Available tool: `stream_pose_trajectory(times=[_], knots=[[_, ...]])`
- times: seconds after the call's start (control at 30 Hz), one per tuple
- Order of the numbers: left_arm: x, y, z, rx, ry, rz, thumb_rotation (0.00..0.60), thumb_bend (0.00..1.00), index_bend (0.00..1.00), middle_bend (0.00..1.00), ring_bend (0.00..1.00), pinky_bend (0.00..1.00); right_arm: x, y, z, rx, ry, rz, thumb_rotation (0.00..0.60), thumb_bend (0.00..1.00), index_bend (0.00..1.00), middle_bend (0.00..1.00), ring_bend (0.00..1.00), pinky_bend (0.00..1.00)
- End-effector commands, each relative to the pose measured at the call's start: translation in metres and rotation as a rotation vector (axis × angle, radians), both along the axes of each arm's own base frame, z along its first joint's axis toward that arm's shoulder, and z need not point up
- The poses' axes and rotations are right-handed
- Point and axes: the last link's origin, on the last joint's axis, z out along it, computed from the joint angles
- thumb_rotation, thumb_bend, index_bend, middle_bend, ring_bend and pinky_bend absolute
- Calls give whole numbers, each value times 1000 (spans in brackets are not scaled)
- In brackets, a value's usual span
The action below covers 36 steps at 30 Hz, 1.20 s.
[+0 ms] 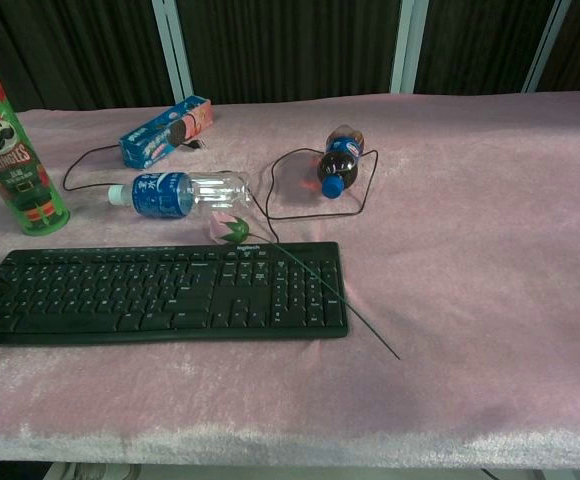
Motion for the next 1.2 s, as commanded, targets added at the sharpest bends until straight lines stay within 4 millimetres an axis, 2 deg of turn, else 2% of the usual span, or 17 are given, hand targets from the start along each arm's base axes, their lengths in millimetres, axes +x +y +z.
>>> stream_pose_trajectory(times=[0.03,1.0,1.2], knots=[[0,0,0,1,-2,0,600,806,184,1000,1000,1000,1,0,0,1,-2,2,600,361,0,0,0,11],[-8,2,-4,-29,20,40,600,802,195,1000,1000,1000,1,-1,-1,1,0,0,600,361,0,0,0,10],[0,0,2,-6,0,6,600,803,202,1000,1000,1000,1,-1,0,0,-4,0,600,361,0,0,0,10]])
